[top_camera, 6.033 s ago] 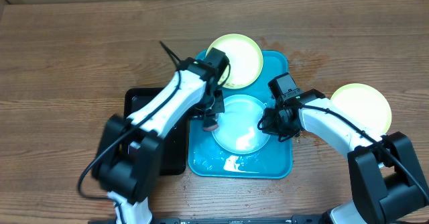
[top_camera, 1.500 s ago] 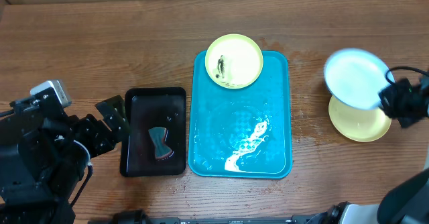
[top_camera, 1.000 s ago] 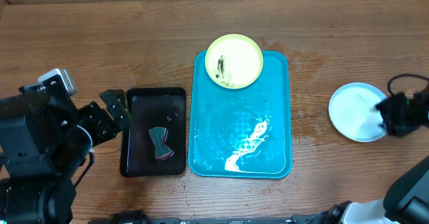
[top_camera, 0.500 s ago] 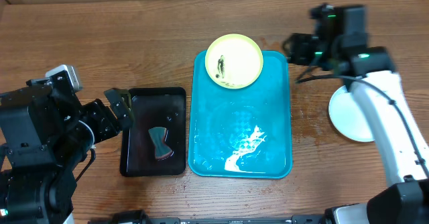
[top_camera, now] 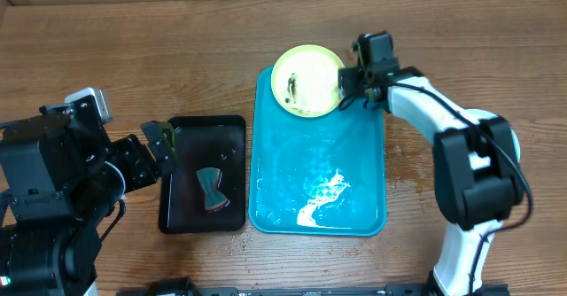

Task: Clean dirty plates on tray and stack at the side
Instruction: 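Drag the remaining yellow plate to the tray center with the right gripper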

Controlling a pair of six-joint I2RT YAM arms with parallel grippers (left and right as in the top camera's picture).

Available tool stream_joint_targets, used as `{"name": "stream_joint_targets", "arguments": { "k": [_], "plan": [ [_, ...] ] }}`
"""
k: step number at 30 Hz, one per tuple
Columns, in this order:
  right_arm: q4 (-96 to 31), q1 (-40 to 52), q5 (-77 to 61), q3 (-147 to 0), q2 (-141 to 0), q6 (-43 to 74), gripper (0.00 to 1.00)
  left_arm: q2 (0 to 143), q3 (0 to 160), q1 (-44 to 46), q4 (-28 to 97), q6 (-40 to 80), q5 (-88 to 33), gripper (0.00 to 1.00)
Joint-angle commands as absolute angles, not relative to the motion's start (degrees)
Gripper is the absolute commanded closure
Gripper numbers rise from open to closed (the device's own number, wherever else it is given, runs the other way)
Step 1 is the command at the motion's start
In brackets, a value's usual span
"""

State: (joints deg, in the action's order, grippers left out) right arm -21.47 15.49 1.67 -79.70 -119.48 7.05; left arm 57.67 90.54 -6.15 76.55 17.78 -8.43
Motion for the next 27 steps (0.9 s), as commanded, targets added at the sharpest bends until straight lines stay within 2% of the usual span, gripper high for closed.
{"name": "stream_joint_targets", "arguments": {
  "k": [1, 2, 3, 4, 13, 21, 25, 27],
  "plan": [
    [-20.86, 15.38, -3.33, -79.72, -119.68, 7.20, 0.46, 57.65, 91.18, -6.39, 76.58, 16.67, -9.26, 0.00],
    [-20.95, 15.38, -4.54, -79.72, -119.66, 7.20, 0.60, 57.65, 91.18, -6.39, 76.58, 16.64, -9.26, 0.00],
    [-20.99, 15.38, -5.23, -79.77, -119.48, 7.22, 0.83, 57.65, 91.18, -6.39, 76.58, 16.67, -9.26, 0.00],
    [-21.43, 15.38, -5.52, -79.92, -119.22, 7.27, 0.96, 57.65, 91.18, -6.39, 76.58, 16.67, -9.26, 0.00],
    [-31.83, 14.33, -5.65, -80.86, -105.82, 13.89, 0.96, 58.00, 91.15, -6.39, 76.62, 16.62, -9.04, 0.00],
    [-53.52, 14.33, -5.67, -80.84, -89.17, 17.54, 0.96, 60.49, 91.13, -6.39, 80.66, 16.60, -9.06, 0.00],
    [-66.65, 15.86, -5.69, -79.66, -88.03, 24.05, 0.96, 63.13, 91.11, -6.39, 83.81, 16.58, -10.20, 0.00],
    [-67.13, 17.45, -5.67, -76.51, -88.07, 27.42, 0.96, 64.42, 91.11, -6.39, 85.23, 16.23, -12.21, 0.00]
  ]
}}
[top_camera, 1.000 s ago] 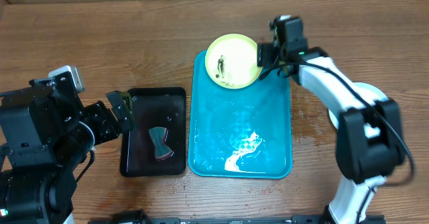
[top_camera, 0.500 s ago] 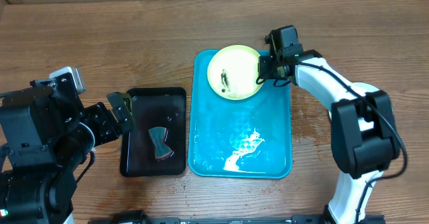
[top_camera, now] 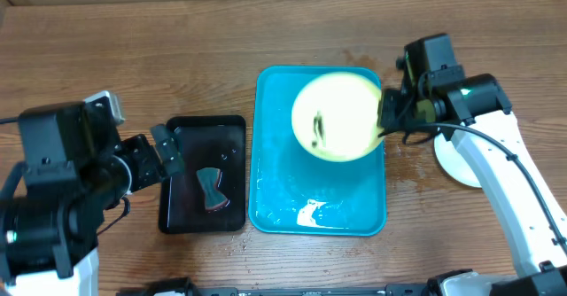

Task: Clean dirty plates on tray and stack at the side
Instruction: 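Drag the remaining yellow plate to the tray center with the right gripper, then grasp the sponge with the left gripper and lift it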

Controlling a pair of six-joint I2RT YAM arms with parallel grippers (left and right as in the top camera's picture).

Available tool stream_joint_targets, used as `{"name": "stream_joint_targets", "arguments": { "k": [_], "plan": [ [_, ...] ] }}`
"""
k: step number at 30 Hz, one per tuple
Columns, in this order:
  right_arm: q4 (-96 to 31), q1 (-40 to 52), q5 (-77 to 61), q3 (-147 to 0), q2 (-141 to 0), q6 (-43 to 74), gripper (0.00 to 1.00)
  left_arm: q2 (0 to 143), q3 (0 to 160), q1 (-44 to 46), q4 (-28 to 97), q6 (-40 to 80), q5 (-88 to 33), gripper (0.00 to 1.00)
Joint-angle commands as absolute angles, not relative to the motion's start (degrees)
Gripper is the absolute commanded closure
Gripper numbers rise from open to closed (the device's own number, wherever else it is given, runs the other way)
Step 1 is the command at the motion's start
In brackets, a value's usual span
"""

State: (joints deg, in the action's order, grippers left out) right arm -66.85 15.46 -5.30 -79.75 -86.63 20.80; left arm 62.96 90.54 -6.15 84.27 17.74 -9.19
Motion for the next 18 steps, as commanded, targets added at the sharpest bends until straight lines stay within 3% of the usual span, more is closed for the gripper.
{"name": "stream_joint_targets", "arguments": {
  "k": [1, 9, 13, 14, 16, 18],
  "plan": [
    [-65.78, 18.39, -5.65, -74.43, -88.09, 28.84, 0.96, 65.10, 91.11, -6.37, 85.93, 16.23, -12.75, 0.01],
    [-34.63, 22.76, -0.10, -52.03, -89.32, 40.12, 0.96, 68.27, 85.43, -6.35, 87.24, 16.73, -13.13, 0.14],
    [-32.84, 22.65, -0.03, -51.03, -89.21, 38.11, 0.96, 68.25, 78.15, -6.28, 84.79, 16.73, -13.15, 0.16],
    [-33.23, 22.65, -0.54, -51.53, -89.01, 36.64, 0.95, 68.23, 75.81, -6.00, 83.53, 16.71, -13.08, 0.17],
    [-34.83, 22.65, -1.61, -52.86, -88.12, 33.93, 0.76, 68.25, 71.33, -4.71, 80.25, 16.75, -11.33, 0.18],
    [-37.21, 22.65, -1.39, -54.52, -86.63, 31.42, 0.74, 68.36, 66.04, -2.79, 76.09, 18.13, -8.12, 0.18]
  ]
}}
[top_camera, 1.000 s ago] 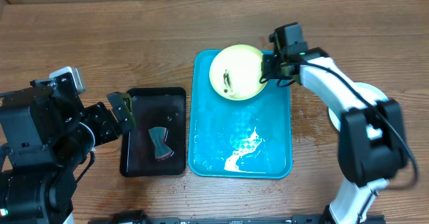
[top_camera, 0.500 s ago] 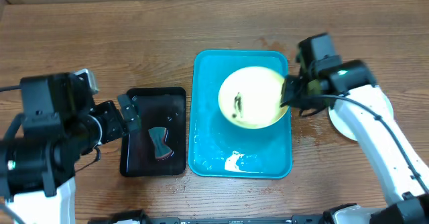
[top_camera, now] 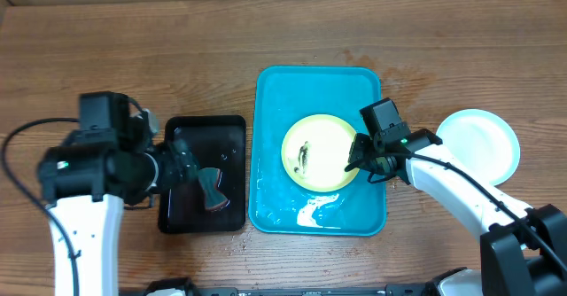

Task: Clean dirty plates on tray and stack at the side
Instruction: 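Grasp the sponge with the left gripper and lift it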

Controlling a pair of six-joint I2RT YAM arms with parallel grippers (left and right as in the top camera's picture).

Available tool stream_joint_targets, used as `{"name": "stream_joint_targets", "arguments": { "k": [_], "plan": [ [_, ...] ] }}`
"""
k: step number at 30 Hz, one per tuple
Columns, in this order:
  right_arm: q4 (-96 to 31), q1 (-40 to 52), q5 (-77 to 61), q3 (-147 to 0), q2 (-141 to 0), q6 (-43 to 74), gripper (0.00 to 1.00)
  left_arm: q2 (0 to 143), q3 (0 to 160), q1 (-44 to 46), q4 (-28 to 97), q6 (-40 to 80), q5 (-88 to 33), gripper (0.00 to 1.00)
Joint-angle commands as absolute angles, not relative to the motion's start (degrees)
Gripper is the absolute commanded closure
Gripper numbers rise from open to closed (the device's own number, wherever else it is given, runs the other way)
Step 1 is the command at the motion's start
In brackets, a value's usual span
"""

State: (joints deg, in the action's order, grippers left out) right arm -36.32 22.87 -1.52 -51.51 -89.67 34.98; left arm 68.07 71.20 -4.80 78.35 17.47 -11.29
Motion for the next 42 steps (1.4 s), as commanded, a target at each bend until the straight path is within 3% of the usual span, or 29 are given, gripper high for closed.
{"name": "stream_joint_targets", "arguments": {
  "k": [1, 11, 15, 16, 19, 24, 30, 32, 34, 36, 42],
  "plan": [
    [-38.57, 22.65, -1.28, -55.44, -85.60, 30.46, 0.74, 68.55, 63.59, -1.85, 74.37, 19.35, -6.42, 0.18],
    [-46.96, 22.65, -1.17, -58.22, -73.97, 29.52, 0.68, 76.73, 44.40, 2.76, 54.72, 25.78, -4.14, 0.27],
    [-48.21, 22.65, -1.15, -58.19, -73.54, 29.52, 0.67, 83.20, 42.76, 4.60, 48.42, 25.78, -4.03, 0.45],
    [-48.45, 22.65, -1.17, -58.19, -73.63, 29.52, 0.67, 84.84, 42.76, 4.93, 47.24, 25.78, -4.03, 0.55],
    [-48.69, 22.65, -1.15, -58.19, -73.63, 29.52, 0.66, 89.69, 42.81, 5.28, 42.74, 25.76, -3.84, 0.96],
    [-48.80, 22.65, -1.15, -58.19, -73.63, 29.52, 0.65, 93.97, 48.27, 5.23, 39.90, 22.39, -4.10, 0.96],
    [-48.84, 22.65, -1.17, -58.19, -73.63, 29.52, 0.65, 93.97, 61.52, 5.30, 53.34, 20.91, -4.03, 0.94],
    [-49.01, 22.65, -1.17, -58.19, -73.63, 29.54, 0.65, 93.97, 63.90, 5.30, 56.45, 19.75, -4.01, 0.82],
    [-49.21, 22.65, -1.17, -58.19, -73.63, 29.54, 0.65, 93.97, 64.20, 5.30, 57.19, 19.25, -3.84, 0.62],
    [-49.25, 22.65, -1.17, -58.19, -73.63, 29.54, 0.65, 94.24, 63.26, 5.30, 56.36, 19.27, -3.22, 0.49],
    [-49.45, 22.65, -1.15, -58.19, -73.63, 29.54, 0.65, 96.25, 56.55, 5.30, 46.96, 19.55, 0.38, 0.40]
  ]
}}
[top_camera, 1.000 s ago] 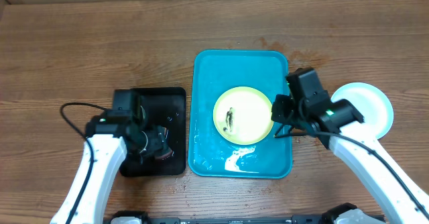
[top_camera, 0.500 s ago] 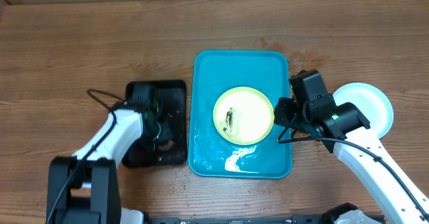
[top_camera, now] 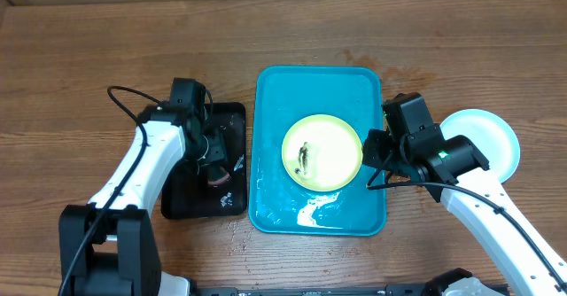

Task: Clean dirty plates on tray and stack at the side
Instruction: 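Grasp the sponge with the left gripper and lift it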

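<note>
A yellow-green plate with a dark smear lies flat in the middle of the blue tray. My right gripper is at the plate's right rim and looks shut on it. A clean pale plate lies on the table to the right, partly under the right arm. My left gripper is down in the black tray, right over the dark sponge. Its fingers hide most of the sponge, so whether they grip it does not show.
The black tray sits just left of the blue tray, slightly askew. A wet white streak lies at the blue tray's near end. Bare wooden table surrounds both trays.
My left arm has reached right, from the black tray's left edge to directly over the sponge. The right arm's wrist has shifted slightly right. The yellow plate has stayed in place on the blue tray.
My right gripper first held the yellow plate at the blue tray's far end. It then held the plate lifted over the tray's upper right, then down flat at the tray's middle. Meanwhile the left gripper went from beside the black tray to the sponge.
</note>
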Controlling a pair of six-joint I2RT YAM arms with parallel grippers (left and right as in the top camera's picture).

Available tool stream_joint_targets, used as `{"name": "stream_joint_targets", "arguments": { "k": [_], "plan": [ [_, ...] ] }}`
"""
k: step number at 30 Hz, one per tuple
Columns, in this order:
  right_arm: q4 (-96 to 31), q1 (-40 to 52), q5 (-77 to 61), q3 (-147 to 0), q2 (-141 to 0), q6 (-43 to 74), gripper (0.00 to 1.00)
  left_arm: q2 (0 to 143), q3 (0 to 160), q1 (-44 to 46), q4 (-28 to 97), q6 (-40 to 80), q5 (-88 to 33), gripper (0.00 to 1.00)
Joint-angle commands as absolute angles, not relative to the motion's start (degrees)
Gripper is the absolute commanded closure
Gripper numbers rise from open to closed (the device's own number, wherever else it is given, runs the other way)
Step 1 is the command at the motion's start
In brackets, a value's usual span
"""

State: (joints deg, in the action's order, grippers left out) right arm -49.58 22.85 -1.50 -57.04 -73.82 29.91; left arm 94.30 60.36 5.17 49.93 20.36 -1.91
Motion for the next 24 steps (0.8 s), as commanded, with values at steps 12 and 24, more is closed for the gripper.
{"name": "stream_joint_targets", "arguments": {
  "k": [12, 24],
  "plan": [
    [-49.65, 22.65, -1.13, -58.19, -73.63, 29.52, 0.64, 101.01, 54.22, 5.21, 42.54, 22.74, -2.79, 0.96],
    [-49.67, 22.65, -0.49, -58.19, -73.63, 29.54, 0.64, 97.19, 65.56, 5.28, 53.60, 19.44, -2.55, 0.85]
  ]
}}
